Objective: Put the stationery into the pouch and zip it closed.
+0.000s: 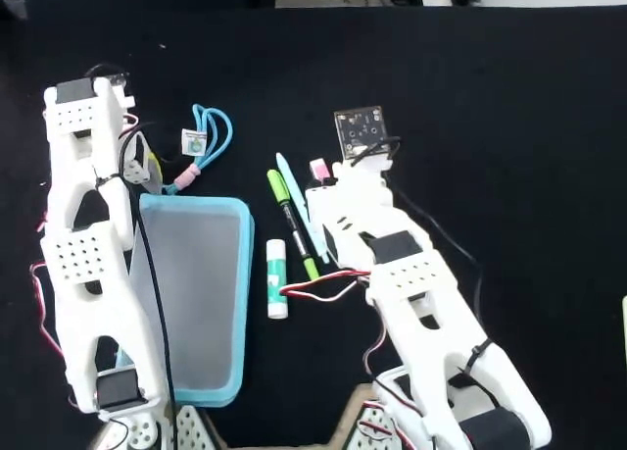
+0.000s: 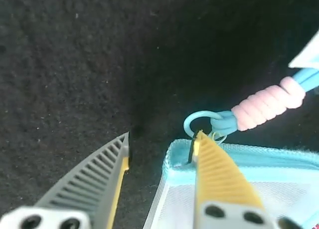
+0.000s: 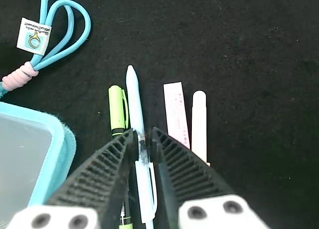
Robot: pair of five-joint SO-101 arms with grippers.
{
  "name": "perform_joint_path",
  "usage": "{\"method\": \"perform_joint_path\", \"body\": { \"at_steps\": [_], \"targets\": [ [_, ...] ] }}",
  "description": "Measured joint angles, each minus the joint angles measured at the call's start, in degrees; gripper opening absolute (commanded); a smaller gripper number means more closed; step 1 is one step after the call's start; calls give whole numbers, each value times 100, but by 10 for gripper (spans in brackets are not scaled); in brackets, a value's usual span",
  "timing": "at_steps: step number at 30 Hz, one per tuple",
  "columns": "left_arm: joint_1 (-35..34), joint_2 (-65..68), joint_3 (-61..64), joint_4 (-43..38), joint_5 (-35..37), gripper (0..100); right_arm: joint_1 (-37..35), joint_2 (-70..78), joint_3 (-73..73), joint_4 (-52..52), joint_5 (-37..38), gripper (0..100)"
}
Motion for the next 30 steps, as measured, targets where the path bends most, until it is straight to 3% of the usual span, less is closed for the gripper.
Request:
{"method": "perform_joint_path", "body": {
  "at_steps": [4, 11, 30],
  "targets": [
    [-26, 0, 26, 0, -9, 25, 0, 0, 0, 0, 0, 57],
    [35, -448, 800, -35, -352, 29, 0, 0, 0, 0, 0, 57],
    [255, -4334, 3182, 26, -563, 29, 0, 0, 0, 0, 0, 57]
  ]
}}
